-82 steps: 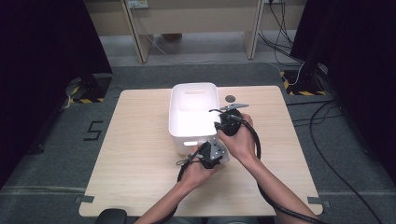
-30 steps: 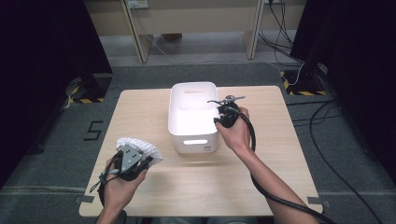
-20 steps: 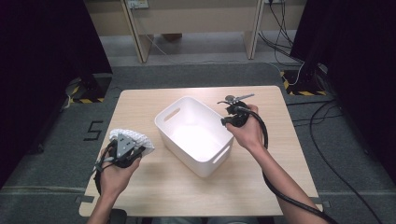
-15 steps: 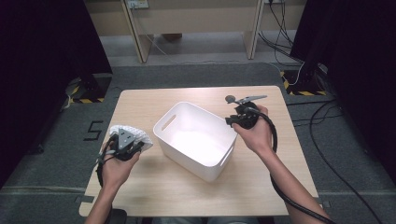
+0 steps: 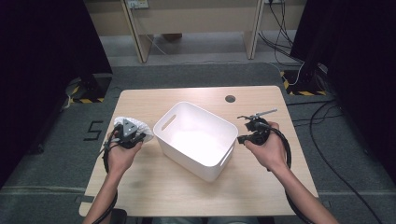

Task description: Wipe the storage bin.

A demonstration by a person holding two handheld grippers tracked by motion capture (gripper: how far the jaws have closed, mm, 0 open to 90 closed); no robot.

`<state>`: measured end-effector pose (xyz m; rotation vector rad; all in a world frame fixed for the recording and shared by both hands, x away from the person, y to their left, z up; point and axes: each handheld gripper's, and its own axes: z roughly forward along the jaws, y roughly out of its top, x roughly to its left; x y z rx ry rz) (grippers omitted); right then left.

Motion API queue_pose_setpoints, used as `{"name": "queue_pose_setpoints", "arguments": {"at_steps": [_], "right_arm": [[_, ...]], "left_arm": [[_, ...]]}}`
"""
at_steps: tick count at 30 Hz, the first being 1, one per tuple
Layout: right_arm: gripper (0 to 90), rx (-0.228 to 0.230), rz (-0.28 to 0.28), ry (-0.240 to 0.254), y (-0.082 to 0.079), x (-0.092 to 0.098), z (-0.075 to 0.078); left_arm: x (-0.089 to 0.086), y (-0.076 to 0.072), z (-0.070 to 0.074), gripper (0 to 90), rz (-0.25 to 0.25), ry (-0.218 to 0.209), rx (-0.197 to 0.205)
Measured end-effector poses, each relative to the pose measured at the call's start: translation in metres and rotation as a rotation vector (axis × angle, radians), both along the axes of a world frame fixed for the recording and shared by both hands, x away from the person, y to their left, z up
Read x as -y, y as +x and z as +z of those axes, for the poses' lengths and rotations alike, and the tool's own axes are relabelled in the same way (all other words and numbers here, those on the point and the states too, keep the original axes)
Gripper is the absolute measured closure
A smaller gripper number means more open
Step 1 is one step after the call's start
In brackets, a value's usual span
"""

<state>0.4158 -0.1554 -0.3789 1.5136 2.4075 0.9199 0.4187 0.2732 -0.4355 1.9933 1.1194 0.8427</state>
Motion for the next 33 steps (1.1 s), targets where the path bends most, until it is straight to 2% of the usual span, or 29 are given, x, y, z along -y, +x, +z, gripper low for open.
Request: {"name": "queue_pose_setpoints", "arguments": {"at_steps": [2,5,8,13,16,18,19,20,22,23,24,25,28,29,30,33], "right_arm": [[86.3,0.004,0.005,-0.013,0.000,-0.004,-0.001],[85.8,0.005,0.011,0.005,0.005,-0.004,-0.002],[86.3,-0.018,0.029,-0.006,0.003,-0.007,-0.003],[86.9,-0.016,0.080,-0.022,-0.006,-0.013,-0.003],[87.6,-0.015,0.073,-0.019,-0.003,-0.014,-0.004],[87.9,-0.006,0.060,-0.017,0.001,-0.015,-0.004],[88.0,-0.001,0.051,-0.018,0.005,-0.016,-0.004],[88.0,0.001,0.046,-0.017,0.008,-0.016,-0.003],[87.8,0.013,0.012,-0.011,0.018,-0.015,-0.003],[87.8,0.018,-0.011,-0.004,0.025,-0.014,-0.003],[87.7,0.022,-0.036,0.008,0.033,-0.014,-0.003],[87.1,0.036,-0.062,0.011,0.040,-0.014,-0.002],[82.4,0.070,-0.131,0.033,0.062,-0.016,-0.003],[80.3,0.087,-0.147,0.027,0.069,-0.015,-0.003],[78.2,0.090,-0.155,0.026,0.072,-0.015,-0.003],[74.5,0.109,-0.190,0.034,0.075,-0.009,-0.002]], "left_arm": [[0.003,0.001,-0.001,73.8,-0.022,0.014,-0.001],[0.009,0.000,-0.001,73.8,-0.058,0.022,0.001],[0.010,0.001,-0.001,73.9,-0.059,0.040,0.007],[0.011,0.001,0.001,73.9,-0.079,0.045,0.008],[0.014,-0.001,0.002,74.0,-0.098,0.049,0.014],[0.016,-0.002,0.004,74.1,-0.109,0.066,0.032],[0.016,-0.004,0.004,74.1,-0.103,0.059,0.017],[0.016,-0.005,0.005,74.2,-0.112,0.068,0.027],[0.018,-0.010,0.004,74.1,-0.106,0.044,0.015],[0.019,-0.013,0.004,74.1,-0.108,0.036,0.011],[0.019,-0.014,0.004,74.1,-0.122,0.041,0.023],[0.022,-0.017,0.004,74.1,-0.116,0.032,0.011],[0.028,-0.021,0.005,74.0,-0.123,0.032,0.010],[0.029,-0.021,0.005,73.9,-0.136,0.037,0.021],[0.031,-0.023,0.005,73.9,-0.132,0.033,0.009],[0.035,-0.028,0.005,73.8,-0.146,0.033,0.007]]}}
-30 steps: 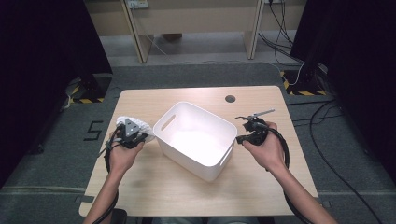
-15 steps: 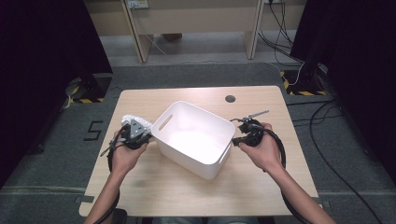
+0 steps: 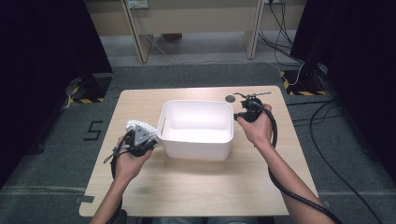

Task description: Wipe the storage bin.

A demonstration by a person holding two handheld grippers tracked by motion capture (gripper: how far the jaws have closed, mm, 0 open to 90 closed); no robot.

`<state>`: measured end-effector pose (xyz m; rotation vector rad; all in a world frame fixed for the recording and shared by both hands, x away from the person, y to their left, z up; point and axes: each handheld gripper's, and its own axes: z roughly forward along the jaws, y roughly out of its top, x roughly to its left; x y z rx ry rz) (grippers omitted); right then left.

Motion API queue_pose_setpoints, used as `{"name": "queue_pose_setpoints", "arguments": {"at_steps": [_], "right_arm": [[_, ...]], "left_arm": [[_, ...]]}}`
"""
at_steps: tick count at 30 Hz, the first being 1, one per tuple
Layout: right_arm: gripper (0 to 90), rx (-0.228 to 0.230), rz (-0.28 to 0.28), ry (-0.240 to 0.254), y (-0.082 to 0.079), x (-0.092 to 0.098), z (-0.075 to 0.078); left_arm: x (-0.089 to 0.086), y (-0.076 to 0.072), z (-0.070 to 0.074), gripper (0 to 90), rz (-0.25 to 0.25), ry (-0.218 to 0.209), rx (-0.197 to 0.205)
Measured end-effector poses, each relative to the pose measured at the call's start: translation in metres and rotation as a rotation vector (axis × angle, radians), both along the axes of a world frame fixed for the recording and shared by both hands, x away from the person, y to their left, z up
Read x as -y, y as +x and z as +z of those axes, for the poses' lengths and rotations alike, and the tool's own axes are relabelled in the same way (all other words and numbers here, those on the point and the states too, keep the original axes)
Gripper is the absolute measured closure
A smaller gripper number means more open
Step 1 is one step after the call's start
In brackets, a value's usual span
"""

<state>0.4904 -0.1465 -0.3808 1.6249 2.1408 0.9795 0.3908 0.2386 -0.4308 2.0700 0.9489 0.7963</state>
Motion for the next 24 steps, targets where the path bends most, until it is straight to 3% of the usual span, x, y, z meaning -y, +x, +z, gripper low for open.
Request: {"name": "queue_pose_setpoints", "arguments": {"at_steps": [5,11,19,24], "right_arm": [[73.7,0.062,-0.022,0.025,-0.022,0.007,0.011],[71.1,0.063,0.028,0.056,-0.046,0.004,0.011],[68.9,0.067,0.049,0.051,-0.055,0.001,0.018],[73.9,0.023,0.069,0.029,-0.052,-0.009,0.011]], "left_arm": [[0.002,-0.025,0.001,73.7,-0.032,0.001,-0.003],[0.016,-0.052,0.001,73.8,-0.088,-0.023,-0.004],[0.035,-0.046,-0.003,73.8,-0.129,-0.020,-0.014],[0.040,-0.042,-0.006,73.7,-0.138,-0.017,-0.028]]}}
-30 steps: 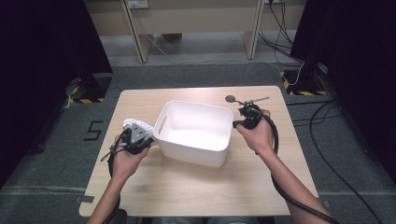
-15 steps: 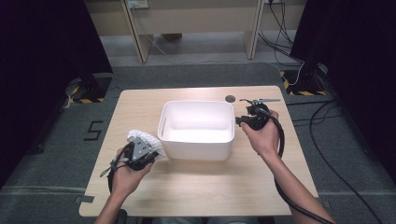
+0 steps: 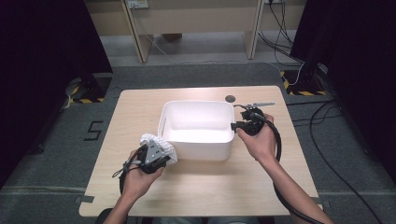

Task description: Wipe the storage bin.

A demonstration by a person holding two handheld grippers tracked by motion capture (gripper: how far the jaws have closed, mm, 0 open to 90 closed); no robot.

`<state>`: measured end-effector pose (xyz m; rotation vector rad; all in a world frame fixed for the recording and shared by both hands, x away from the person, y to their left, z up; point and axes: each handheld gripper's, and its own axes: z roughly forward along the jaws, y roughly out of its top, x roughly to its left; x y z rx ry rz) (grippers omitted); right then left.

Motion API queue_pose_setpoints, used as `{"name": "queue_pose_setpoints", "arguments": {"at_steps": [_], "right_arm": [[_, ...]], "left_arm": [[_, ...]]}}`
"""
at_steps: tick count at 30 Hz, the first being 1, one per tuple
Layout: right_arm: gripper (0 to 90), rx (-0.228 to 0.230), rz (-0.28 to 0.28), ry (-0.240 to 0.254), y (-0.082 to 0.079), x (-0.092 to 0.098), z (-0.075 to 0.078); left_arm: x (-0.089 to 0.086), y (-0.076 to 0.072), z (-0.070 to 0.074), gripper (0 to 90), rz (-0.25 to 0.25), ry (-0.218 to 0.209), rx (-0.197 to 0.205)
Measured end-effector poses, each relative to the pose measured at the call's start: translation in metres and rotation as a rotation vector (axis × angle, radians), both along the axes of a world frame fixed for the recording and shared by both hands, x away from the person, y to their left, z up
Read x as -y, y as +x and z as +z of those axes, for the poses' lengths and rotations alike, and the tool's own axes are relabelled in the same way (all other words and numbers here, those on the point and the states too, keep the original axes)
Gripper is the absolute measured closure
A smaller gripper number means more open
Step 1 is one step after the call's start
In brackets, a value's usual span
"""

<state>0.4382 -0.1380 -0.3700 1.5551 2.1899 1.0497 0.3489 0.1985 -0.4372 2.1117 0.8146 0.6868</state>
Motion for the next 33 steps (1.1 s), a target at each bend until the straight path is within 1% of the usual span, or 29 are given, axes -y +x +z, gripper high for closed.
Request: {"name": "queue_pose_setpoints", "arguments": {"at_steps": [2,4,5,6,7,8,9,10,11,12,13,15,16,17,18,19,21,22,23,25,26,30,33], "right_arm": [[74.9,0.002,0.005,-0.020,0.002,-0.003,-0.002],[77.0,0.019,-0.006,-0.051,0.007,-0.006,-0.001],[77.7,0.023,-0.010,-0.054,0.009,-0.005,-0.001],[78.5,0.030,-0.021,-0.050,0.014,-0.004,-0.002],[78.8,0.037,-0.023,-0.050,0.017,-0.004,-0.003],[79.3,0.037,-0.032,-0.046,0.020,-0.003,-0.003],[79.1,0.041,-0.037,-0.048,0.023,-0.003,-0.003],[77.8,0.044,-0.040,-0.047,0.024,-0.003,-0.004],[75.8,0.051,-0.046,-0.044,0.025,-0.003,-0.005],[74.9,0.055,-0.046,-0.046,0.025,-0.003,-0.005],[74.4,0.054,-0.050,-0.046,0.023,-0.003,-0.005],[74.1,0.058,-0.042,-0.043,0.020,-0.003,-0.006],[74.2,0.060,-0.037,-0.043,0.017,-0.003,-0.006],[73.6,0.063,-0.033,-0.046,0.016,-0.004,-0.007],[74.0,0.065,-0.032,-0.060,0.015,-0.005,-0.007],[74.3,0.066,-0.029,-0.065,0.015,-0.005,-0.008],[75.6,0.054,-0.031,-0.060,0.014,-0.005,-0.009],[75.7,0.052,-0.022,-0.063,0.015,-0.005,-0.010],[75.5,0.053,-0.021,-0.068,0.015,-0.006,-0.011],[75.7,0.060,-0.017,-0.079,0.015,-0.008,-0.011],[75.8,0.060,-0.017,-0.083,0.015,-0.008,-0.011],[75.7,0.064,-0.015,-0.086,0.016,-0.009,-0.011],[75.9,0.068,-0.014,-0.094,0.016,-0.010,-0.011]], "left_arm": [[0.001,0.001,-0.001,73.7,-0.005,0.001,-0.004],[0.003,0.002,-0.001,73.6,-0.010,-0.001,-0.006],[0.005,0.003,-0.001,73.7,-0.014,0.000,-0.005],[0.007,0.005,-0.001,73.6,-0.022,0.004,0.008],[0.009,0.005,-0.002,73.6,-0.021,0.001,-0.004],[0.011,0.006,-0.002,73.6,-0.021,0.000,-0.006],[0.012,0.007,-0.003,73.5,-0.022,0.002,-0.005],[0.013,0.008,-0.003,73.5,-0.031,0.008,0.004],[0.014,0.007,-0.004,73.5,-0.029,0.003,0.005],[0.015,0.006,-0.006,73.5,-0.034,0.004,-0.001],[0.016,0.005,-0.007,73.5,-0.041,0.006,-0.018],[0.016,0.004,-0.011,73.5,-0.042,0.007,-0.027],[0.016,0.004,-0.012,73.4,-0.039,0.000,-0.029],[0.015,0.006,-0.013,73.4,-0.027,-0.001,-0.025],[0.014,0.007,-0.012,73.4,-0.022,0.006,-0.008],[0.013,0.008,-0.010,73.4,-0.019,0.010,-0.004],[0.013,0.009,-0.007,73.4,-0.017,0.010,0.005],[0.014,0.009,-0.006,73.5,-0.011,0.006,-0.003],[0.014,0.010,-0.004,73.5,-0.014,0.017,-0.003],[0.015,0.012,-0.002,73.5,-0.013,0.008,0.003],[0.015,0.013,-0.001,73.5,-0.016,0.021,0.004],[0.015,0.018,-0.004,73.6,-0.014,0.015,0.001],[0.016,0.018,-0.004,73.6,-0.013,0.012,0.002]]}}
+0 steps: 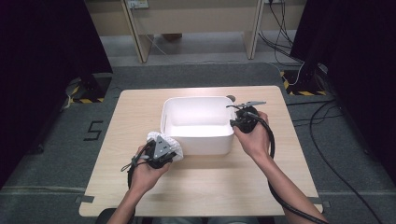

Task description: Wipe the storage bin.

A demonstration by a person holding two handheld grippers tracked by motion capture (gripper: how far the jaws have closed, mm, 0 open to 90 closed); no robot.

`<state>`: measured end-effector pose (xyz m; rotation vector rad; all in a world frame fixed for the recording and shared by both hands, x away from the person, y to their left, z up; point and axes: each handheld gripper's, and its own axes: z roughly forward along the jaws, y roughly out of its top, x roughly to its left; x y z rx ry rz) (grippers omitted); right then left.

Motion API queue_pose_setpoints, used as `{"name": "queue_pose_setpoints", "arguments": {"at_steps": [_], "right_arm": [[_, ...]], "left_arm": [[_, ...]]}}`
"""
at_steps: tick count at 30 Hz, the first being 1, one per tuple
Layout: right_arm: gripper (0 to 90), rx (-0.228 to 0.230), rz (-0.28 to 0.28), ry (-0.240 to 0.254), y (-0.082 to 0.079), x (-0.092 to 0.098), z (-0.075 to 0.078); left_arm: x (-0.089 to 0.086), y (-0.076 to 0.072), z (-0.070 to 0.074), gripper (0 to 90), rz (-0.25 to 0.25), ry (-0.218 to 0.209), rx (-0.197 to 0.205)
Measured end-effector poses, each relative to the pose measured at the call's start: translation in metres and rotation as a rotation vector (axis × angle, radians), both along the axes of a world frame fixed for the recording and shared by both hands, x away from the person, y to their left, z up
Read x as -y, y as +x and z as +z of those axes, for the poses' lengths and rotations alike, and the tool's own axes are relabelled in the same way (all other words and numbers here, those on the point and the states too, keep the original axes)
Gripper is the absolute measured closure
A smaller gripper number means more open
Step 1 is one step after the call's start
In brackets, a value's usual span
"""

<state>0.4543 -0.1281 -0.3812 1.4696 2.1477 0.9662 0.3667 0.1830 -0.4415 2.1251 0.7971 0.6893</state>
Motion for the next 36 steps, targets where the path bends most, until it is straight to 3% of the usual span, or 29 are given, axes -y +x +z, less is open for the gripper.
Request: {"name": "queue_pose_setpoints", "arguments": {"at_steps": [16,26,36], "right_arm": [[76.1,0.030,0.012,-0.029,0.001,-0.004,-0.002],[76.1,0.030,0.015,-0.025,0.001,-0.004,-0.002],[76.0,0.032,0.017,-0.024,0.001,-0.004,-0.002]], "left_arm": [[0.001,0.005,-0.005,73.7,0.008,0.005,-0.007],[0.003,0.010,-0.018,73.8,0.007,0.024,-0.009],[0.005,0.014,-0.035,73.9,0.009,0.051,-0.054]]}}
